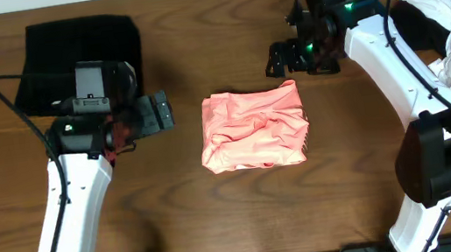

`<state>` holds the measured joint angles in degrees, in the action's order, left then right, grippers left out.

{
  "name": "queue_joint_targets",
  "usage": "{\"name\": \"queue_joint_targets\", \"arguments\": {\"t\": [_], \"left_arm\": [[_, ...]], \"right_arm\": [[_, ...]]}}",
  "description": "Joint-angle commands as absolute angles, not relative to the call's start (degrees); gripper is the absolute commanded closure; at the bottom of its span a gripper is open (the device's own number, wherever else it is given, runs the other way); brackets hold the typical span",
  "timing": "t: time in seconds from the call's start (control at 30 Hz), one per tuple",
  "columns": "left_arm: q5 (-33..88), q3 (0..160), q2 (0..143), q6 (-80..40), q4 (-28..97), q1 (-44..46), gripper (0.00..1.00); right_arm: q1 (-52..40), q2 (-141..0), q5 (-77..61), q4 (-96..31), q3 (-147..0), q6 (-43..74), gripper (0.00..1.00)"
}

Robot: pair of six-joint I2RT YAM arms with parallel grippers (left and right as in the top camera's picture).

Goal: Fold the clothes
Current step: 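Lift the right gripper away from the bundle toward the top right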

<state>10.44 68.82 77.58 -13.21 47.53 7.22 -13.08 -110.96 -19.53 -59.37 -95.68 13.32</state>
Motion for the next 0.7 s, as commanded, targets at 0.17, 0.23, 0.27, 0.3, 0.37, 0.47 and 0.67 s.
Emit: {"name": "queue_joint_targets", "arguments": {"t": [0.17, 0.23, 0.27, 0.3, 0.37, 0.47, 0.67], "left_arm": [[13.4, 68.0, 83.3, -12.7, 47.3, 7.1, 0.02], [13.5, 68.0, 85.3, -12.7, 47.3, 7.1, 0.02], [13.5, 68.0, 85.9, -12.7, 47.2, 7.1, 0.02], [13.5, 68.0, 86.7, -12.7, 47.1, 7.1, 0.02], [13.5, 68.0, 87.9, -12.7, 46.6, 7.1, 0.02], [13.5, 68.0, 89.2, -12.7, 45.5, 7.1, 0.02], [13.5, 68.0, 89.5, -12.7, 43.1, 7.1, 0.02]], "right_arm": [[-12.6, -110.0, -19.3, -59.7, -96.8, 11.9, 0.01], [-12.7, -110.0, -19.3, -59.6, -96.8, 11.9, 0.01], [-12.7, -110.0, -19.3, -59.6, -96.8, 11.9, 0.01], [-12.7, -110.0, -19.3, -59.6, -96.8, 11.9, 0.01], [-12.7, -110.0, -19.3, -59.6, -96.8, 12.0, 0.01], [-12.7, -110.0, -19.3, -59.5, -96.8, 12.0, 0.01], [-12.7, -110.0, -19.3, -59.8, -96.8, 11.9, 0.01]]}}
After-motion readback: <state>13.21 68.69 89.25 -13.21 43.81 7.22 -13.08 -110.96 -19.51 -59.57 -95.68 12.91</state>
